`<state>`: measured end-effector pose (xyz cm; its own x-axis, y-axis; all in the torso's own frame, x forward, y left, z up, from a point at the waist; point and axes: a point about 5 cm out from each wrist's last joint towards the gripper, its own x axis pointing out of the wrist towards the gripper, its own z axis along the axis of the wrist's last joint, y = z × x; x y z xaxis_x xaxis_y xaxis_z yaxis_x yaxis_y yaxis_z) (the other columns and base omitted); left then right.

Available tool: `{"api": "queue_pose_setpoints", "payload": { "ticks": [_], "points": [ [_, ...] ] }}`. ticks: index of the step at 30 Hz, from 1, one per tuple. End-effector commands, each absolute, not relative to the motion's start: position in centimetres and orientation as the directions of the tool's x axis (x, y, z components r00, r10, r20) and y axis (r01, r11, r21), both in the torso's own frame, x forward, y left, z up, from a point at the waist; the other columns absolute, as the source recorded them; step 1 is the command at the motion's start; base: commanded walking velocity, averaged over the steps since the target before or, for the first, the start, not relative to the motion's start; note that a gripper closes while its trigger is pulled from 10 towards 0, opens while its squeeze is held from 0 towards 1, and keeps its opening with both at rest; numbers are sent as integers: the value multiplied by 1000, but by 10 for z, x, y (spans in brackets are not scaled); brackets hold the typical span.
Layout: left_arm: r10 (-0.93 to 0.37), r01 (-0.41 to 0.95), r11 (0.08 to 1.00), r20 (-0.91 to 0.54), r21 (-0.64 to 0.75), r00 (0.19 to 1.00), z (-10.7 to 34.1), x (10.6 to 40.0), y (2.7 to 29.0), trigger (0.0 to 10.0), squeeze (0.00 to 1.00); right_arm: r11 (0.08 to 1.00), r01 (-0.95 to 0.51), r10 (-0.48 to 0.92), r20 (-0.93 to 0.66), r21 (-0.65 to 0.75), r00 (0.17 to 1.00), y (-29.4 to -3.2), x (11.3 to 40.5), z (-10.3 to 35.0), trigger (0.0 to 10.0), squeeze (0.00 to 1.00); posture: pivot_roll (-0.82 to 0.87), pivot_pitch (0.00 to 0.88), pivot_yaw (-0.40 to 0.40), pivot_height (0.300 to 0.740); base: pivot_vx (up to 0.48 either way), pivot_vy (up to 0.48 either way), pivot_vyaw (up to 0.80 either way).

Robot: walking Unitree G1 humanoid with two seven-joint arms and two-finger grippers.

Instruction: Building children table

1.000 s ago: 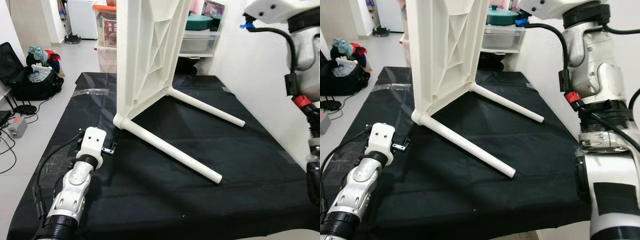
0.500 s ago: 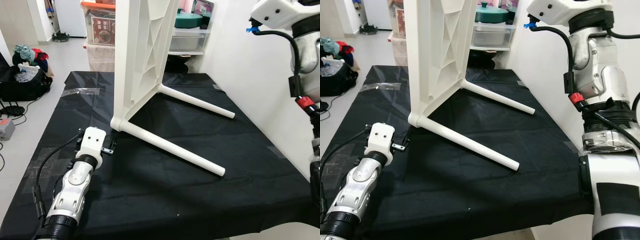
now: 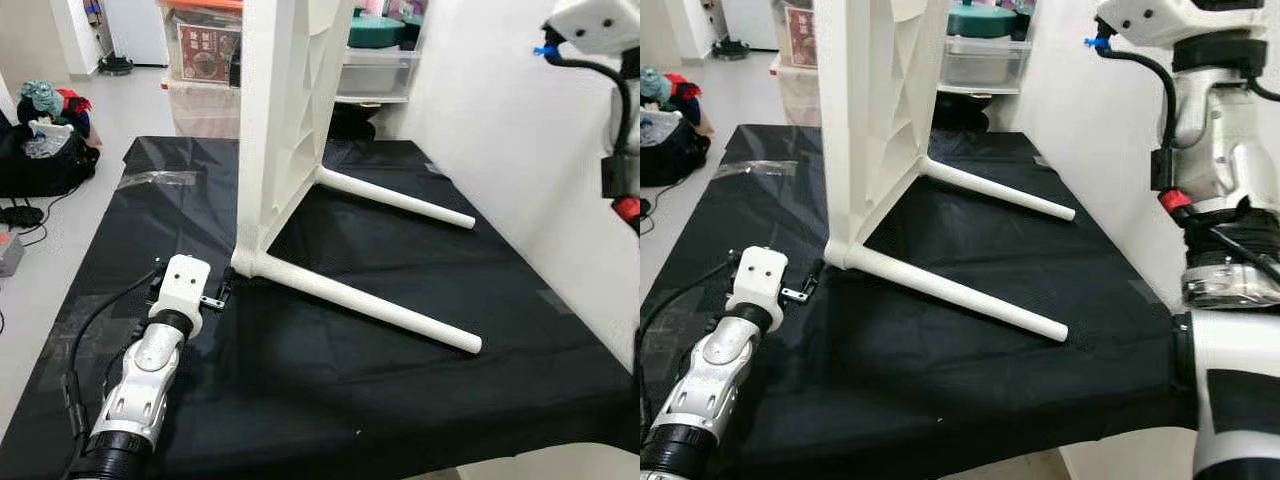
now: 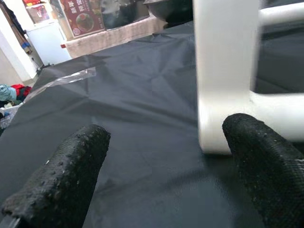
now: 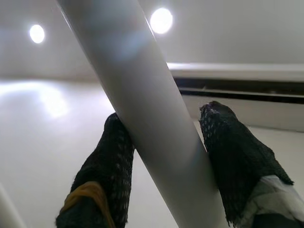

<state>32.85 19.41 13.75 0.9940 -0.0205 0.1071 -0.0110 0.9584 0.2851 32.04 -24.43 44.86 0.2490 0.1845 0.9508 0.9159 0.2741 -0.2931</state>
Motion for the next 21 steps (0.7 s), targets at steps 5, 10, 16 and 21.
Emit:
{"api": "queue_pose_setpoints", "payload": {
  "ticks": [5, 10, 16, 21],
  "points": [
    [-12, -20, 956, 107, 292, 994, 135, 326, 197, 10000, 0, 448, 891, 99, 994, -79, 39, -242, 301, 474, 0, 0, 86, 0, -131, 740, 0, 0, 0],
    [-8, -25, 954, 107, 298, 994, 135, 325, 199, 10000, 0, 437, 896, 64, 996, -85, 63, -251, 306, 469, 0, 0, 91, 0, -128, 740, 0, 0, 0],
    [-8, -25, 953, 107, 303, 994, 136, 325, 200, 10000, 0, 464, 882, 36, 997, -83, 75, -251, 310, 468, 0, 0, 95, 0, -129, 740, 0, 0, 0],
    [-8, -25, 952, 106, 304, 994, 136, 325, 200, 10000, 0, 476, 870, -28, 986, -131, 164, -255, 321, 471, 0, 0, 99, 0, -133, 740, 0, 0, 0]
  ]
}}
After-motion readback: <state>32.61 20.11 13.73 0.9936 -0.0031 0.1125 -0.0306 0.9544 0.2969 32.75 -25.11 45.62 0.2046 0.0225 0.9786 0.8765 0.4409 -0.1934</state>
